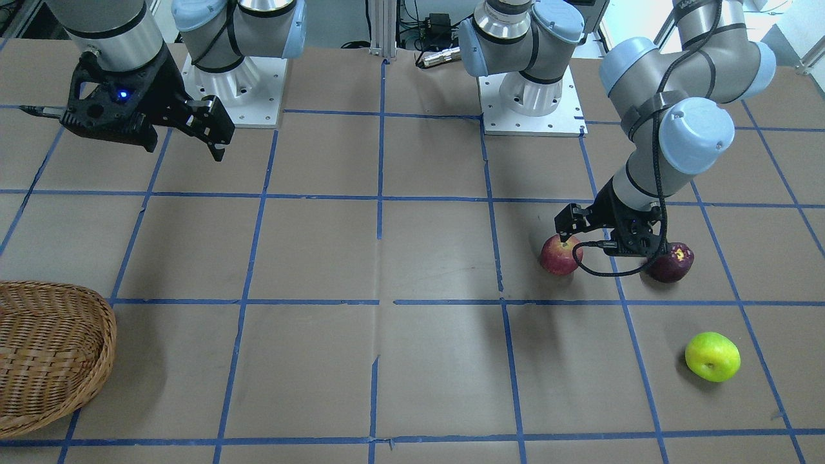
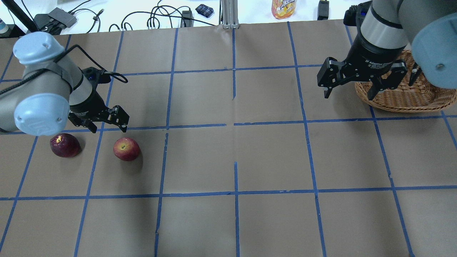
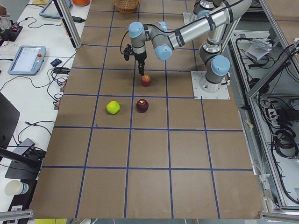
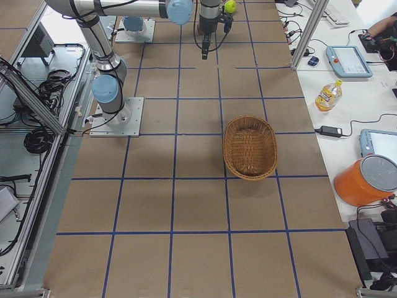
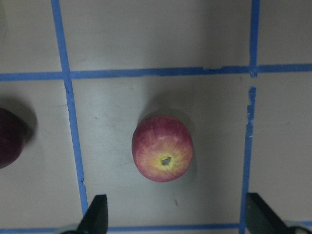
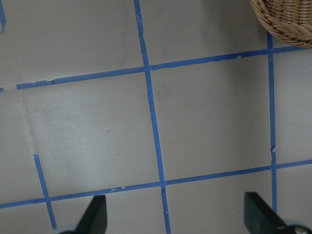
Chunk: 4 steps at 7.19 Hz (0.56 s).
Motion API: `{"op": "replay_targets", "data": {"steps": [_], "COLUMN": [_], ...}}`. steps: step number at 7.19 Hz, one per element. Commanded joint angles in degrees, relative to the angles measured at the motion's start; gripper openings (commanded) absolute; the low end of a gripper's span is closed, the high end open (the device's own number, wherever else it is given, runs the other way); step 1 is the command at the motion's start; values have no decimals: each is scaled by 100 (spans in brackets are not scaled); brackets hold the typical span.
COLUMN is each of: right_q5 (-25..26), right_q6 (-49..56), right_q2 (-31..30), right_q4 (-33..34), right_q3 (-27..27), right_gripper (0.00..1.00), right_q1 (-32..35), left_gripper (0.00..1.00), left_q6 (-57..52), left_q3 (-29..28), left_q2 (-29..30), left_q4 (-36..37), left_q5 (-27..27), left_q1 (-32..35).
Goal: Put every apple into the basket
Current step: 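Lower the left gripper around the lighter red apple and close it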
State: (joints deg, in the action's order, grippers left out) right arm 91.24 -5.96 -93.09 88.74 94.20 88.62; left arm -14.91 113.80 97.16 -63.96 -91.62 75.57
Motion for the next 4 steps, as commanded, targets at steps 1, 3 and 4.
{"op": "replay_targets", "data": {"steps": [1,3,4], "right_q5": [-1,8,8], "right_q6": [-2,-11,-2], "right_q2": [1,1,1], "right_q4": [-23,-41,-76], "right_q3": [10,10,19], "right_gripper": [100,100,100], "right_q1": [6,15,-2], "left_gripper": [100,100,100], "left_q6": [-4,-30,-21], "left_q3": [485,503,503], "left_q2": [259,478,575], "left_q4": [657,718,736], "left_q5": [30,362,460], "left_q1": [-60,-60,-60]}}
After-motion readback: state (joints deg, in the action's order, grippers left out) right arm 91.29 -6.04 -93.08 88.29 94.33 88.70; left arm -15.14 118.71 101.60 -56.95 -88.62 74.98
